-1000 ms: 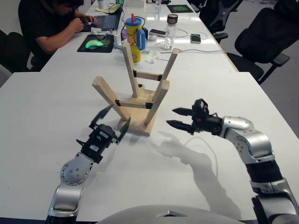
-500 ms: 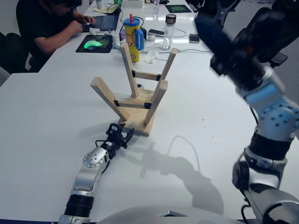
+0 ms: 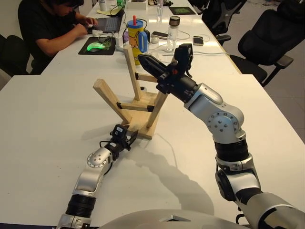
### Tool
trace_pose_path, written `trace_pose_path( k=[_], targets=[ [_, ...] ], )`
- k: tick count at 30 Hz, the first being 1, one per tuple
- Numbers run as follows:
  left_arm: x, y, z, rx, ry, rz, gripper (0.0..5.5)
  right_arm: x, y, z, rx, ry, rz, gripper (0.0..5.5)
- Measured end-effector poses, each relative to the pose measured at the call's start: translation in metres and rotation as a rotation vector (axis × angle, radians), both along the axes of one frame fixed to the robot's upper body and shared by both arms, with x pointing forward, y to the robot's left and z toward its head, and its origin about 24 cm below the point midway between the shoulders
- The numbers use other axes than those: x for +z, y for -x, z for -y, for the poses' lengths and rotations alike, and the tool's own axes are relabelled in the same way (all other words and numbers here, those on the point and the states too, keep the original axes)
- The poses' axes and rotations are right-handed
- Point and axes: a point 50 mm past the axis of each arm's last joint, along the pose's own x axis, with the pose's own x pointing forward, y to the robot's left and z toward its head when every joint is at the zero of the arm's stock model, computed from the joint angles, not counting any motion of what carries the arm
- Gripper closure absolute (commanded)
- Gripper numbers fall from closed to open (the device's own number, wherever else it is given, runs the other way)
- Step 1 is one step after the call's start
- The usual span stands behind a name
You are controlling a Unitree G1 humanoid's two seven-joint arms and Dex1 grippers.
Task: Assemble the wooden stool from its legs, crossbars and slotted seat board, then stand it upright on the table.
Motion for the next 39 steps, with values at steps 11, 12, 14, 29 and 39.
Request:
trace_pose_path(
  k=[11,12,14,29,39],
  targets=[
    [0.002,-0.009,0.003,-0.012,-0.007,0.005,3.04,0.101,0.028,0.042,0.108,-0.455,0.259,5.48],
    [0.003,-0.009,0.004,-0.013,-0.007,0.005,3.04,0.092,0.021,0.035,0.074,-0.444,0.184,5.48],
    [0.003,-0.009,0.004,-0.015,-0.007,0.007,3.04,0.055,0.003,0.018,-0.022,-0.32,-0.01,5.48],
    [0.003,-0.017,0.011,-0.014,-0.008,0.0,3.04,0.065,0.013,0.041,0.01,-0.467,0.089,5.48],
    [0.005,-0.019,0.011,0.001,-0.001,0.009,3.04,0.0,0.014,-0.005,0.016,-0.066,-0.206,5.48]
  ],
)
